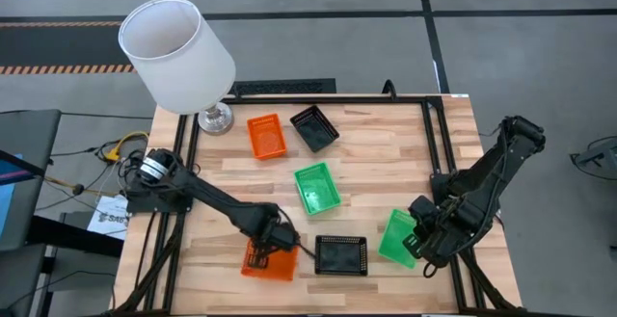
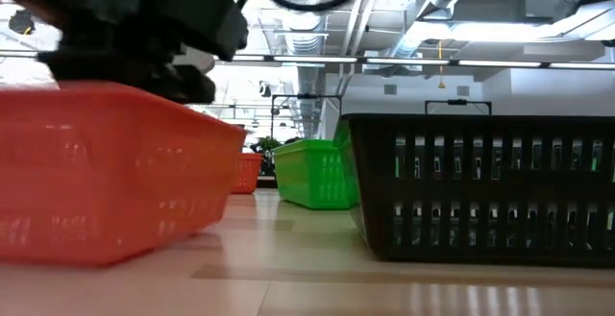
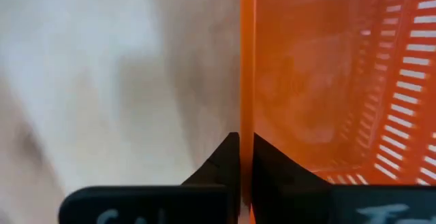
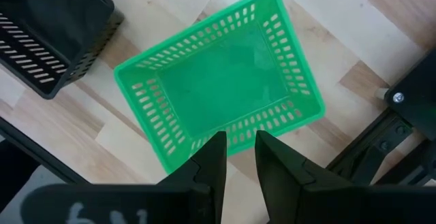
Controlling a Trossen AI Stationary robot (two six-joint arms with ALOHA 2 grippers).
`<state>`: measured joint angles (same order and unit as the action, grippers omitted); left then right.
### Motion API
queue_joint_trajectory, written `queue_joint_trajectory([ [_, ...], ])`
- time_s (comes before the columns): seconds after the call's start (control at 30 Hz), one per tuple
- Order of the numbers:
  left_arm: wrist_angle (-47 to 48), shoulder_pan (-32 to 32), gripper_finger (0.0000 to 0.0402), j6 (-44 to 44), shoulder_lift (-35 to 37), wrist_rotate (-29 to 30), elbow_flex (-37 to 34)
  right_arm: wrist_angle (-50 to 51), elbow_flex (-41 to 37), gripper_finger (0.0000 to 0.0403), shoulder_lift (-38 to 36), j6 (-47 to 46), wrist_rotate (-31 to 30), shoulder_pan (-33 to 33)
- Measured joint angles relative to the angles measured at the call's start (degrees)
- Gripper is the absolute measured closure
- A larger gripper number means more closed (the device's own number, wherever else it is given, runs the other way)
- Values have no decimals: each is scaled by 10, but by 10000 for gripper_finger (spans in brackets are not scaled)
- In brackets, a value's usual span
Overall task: Stack baskets by color
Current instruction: Stack the orange bin on top of the stacked orange bins
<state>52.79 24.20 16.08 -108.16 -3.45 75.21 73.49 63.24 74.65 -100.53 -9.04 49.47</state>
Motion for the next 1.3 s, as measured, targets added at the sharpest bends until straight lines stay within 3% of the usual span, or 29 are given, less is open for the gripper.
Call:
queue_joint_trajectory([
  [0.23,40,2,401,202,99,52,0,1,0,301,0,0,0,-1],
  [0.6,191,-57,401,828,290,360,-4,1,0,301,0,1,-16,-12],
  [0.73,195,-107,401,942,313,371,-31,0,0,301,0,11,-18,-23],
  [0.83,191,-146,401,983,314,345,-50,1,0,301,0,19,-19,-29],
  [0.97,144,-204,401,972,314,352,-94,0,0,301,0,20,-32,-35],
  [1.17,-23,-297,401,818,311,307,-156,1,0,301,0,20,-33,-35],
  [1.3,-37,-353,401,763,311,309,-163,1,0,301,0,21,-33,-35],
])
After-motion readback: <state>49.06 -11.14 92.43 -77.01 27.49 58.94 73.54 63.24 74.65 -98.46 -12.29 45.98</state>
